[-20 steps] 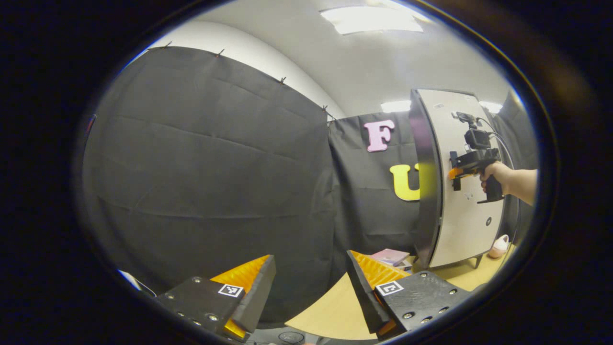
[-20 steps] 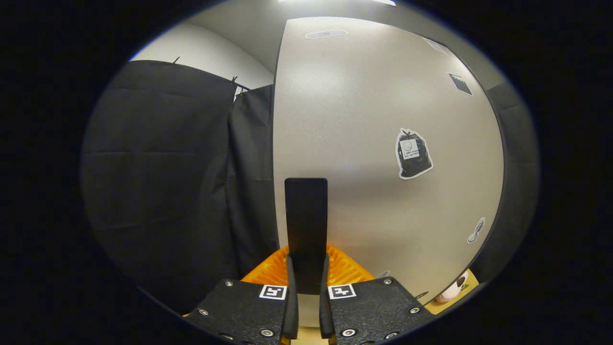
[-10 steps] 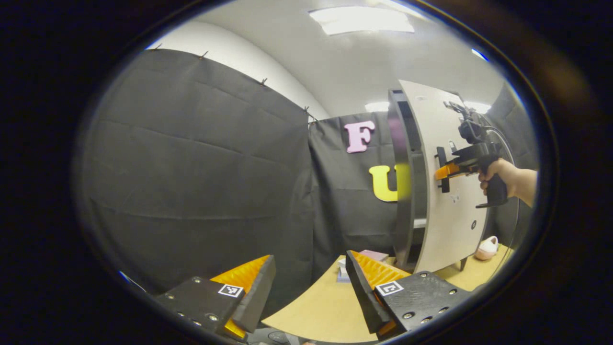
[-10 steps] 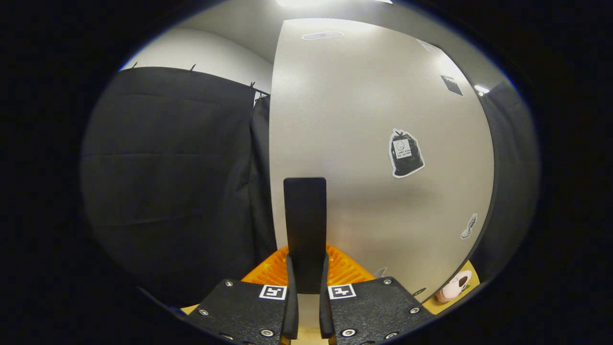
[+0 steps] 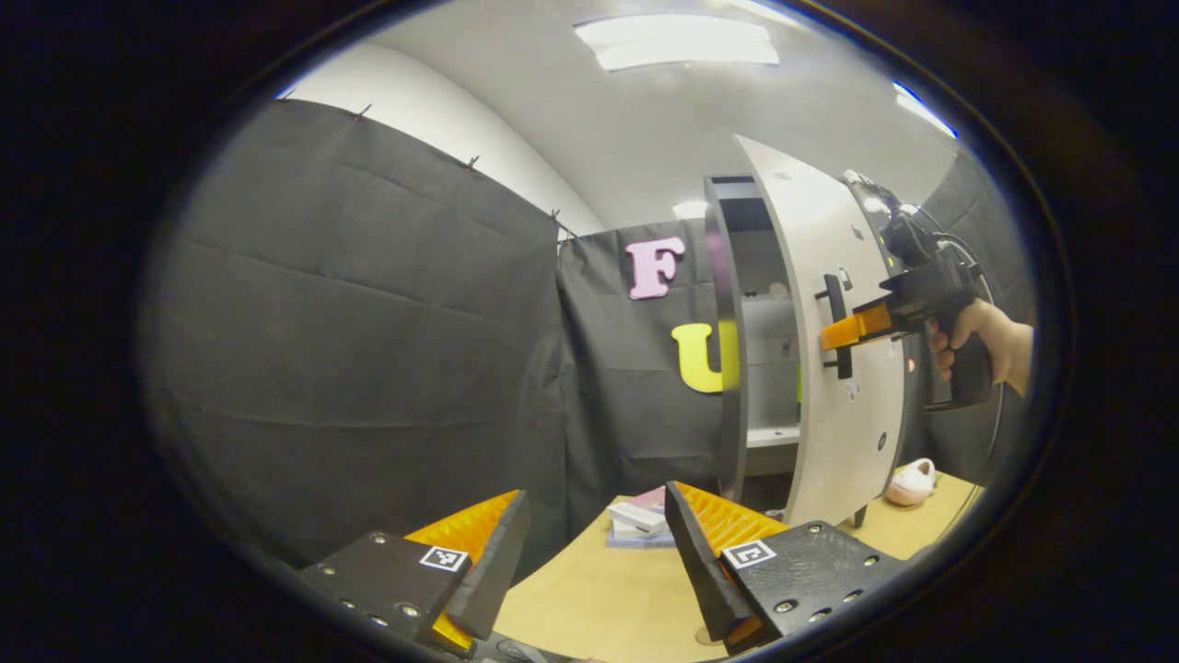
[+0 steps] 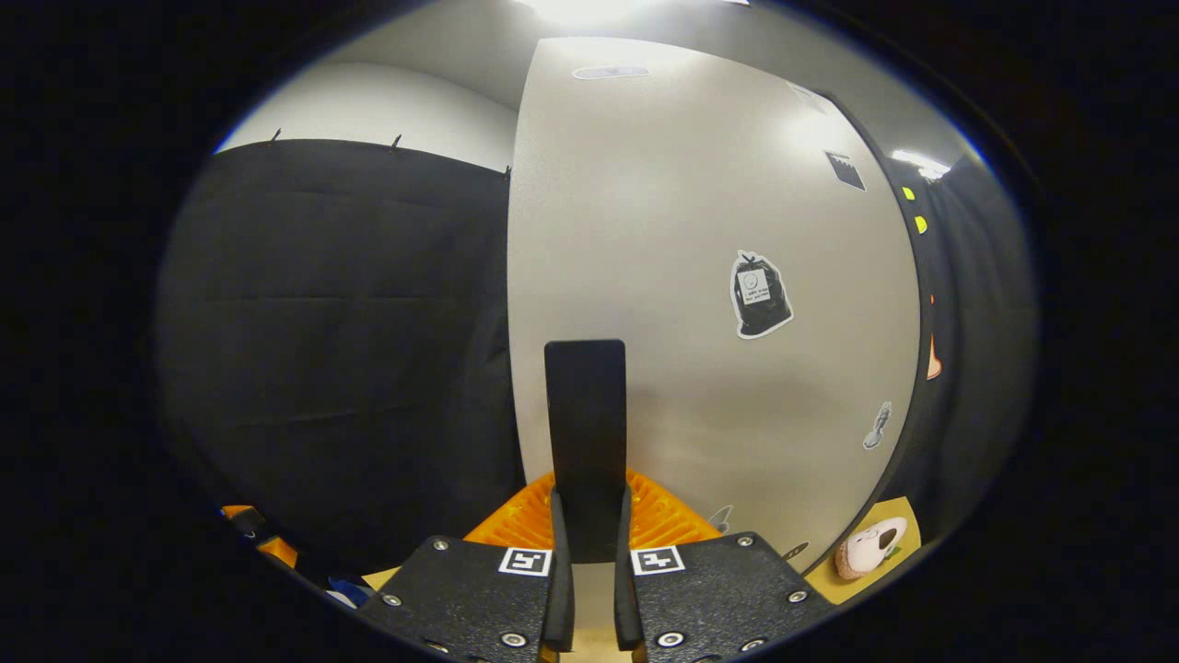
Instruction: Open the cabinet door with the right hand, grasp the bottle in the cabinet with the left hand and place it on the coaster, then close the cabinet door with the right hand.
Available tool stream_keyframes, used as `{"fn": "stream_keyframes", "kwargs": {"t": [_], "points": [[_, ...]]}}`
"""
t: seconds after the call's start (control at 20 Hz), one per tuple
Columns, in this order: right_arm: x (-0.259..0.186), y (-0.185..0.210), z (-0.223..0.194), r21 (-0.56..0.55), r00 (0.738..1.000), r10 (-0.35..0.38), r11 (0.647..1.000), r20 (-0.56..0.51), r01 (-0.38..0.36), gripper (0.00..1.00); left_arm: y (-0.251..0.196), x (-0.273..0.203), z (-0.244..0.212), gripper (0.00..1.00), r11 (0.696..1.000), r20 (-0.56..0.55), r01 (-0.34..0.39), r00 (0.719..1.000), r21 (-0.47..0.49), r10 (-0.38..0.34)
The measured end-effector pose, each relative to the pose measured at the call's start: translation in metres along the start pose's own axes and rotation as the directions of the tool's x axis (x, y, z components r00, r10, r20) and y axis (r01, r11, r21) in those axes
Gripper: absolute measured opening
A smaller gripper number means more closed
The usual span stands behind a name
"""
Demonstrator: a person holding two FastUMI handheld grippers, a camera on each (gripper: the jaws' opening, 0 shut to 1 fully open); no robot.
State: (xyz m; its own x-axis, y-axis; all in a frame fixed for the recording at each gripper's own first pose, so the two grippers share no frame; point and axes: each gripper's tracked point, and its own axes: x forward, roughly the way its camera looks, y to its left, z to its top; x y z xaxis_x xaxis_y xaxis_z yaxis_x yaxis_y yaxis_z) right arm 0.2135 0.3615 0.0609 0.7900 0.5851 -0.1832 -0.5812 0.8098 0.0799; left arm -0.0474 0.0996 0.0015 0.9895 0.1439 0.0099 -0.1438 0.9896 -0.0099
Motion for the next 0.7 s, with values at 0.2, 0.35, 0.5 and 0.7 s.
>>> {"fn": "stream_keyframes", "kwargs": {"t": [0.2, 0.35, 0.5, 0.7], "points": [[-0.005, -0.005, -0.002, -0.003, 1.0, 0.012, 1.0, 0.005, -0.012, 0.17, -0.027, 0.004, 0.004, 0.89, 0.999, 0.012, 0.038, 0.999, 0.012, -0.038], [-0.012, -0.009, -0.002, 0.0, 1.0, 0.024, 1.0, 0.007, -0.024, 0.17, -0.046, 0.006, 0.006, 0.89, 0.998, 0.02, 0.062, 0.998, 0.002, -0.062], [-0.011, -0.017, -0.003, 0.01, 1.0, 0.027, 1.0, 0.013, -0.027, 0.17, -0.067, 0.007, 0.006, 0.89, 0.996, 0.021, 0.091, 0.996, -0.011, -0.091], [-0.017, -0.025, -0.004, 0.019, 1.0, 0.015, 1.0, 0.021, -0.015, 0.17, -0.09, 0.009, 0.011, 0.89, 0.992, 0.032, 0.126, 0.992, 0.0, -0.126]]}}
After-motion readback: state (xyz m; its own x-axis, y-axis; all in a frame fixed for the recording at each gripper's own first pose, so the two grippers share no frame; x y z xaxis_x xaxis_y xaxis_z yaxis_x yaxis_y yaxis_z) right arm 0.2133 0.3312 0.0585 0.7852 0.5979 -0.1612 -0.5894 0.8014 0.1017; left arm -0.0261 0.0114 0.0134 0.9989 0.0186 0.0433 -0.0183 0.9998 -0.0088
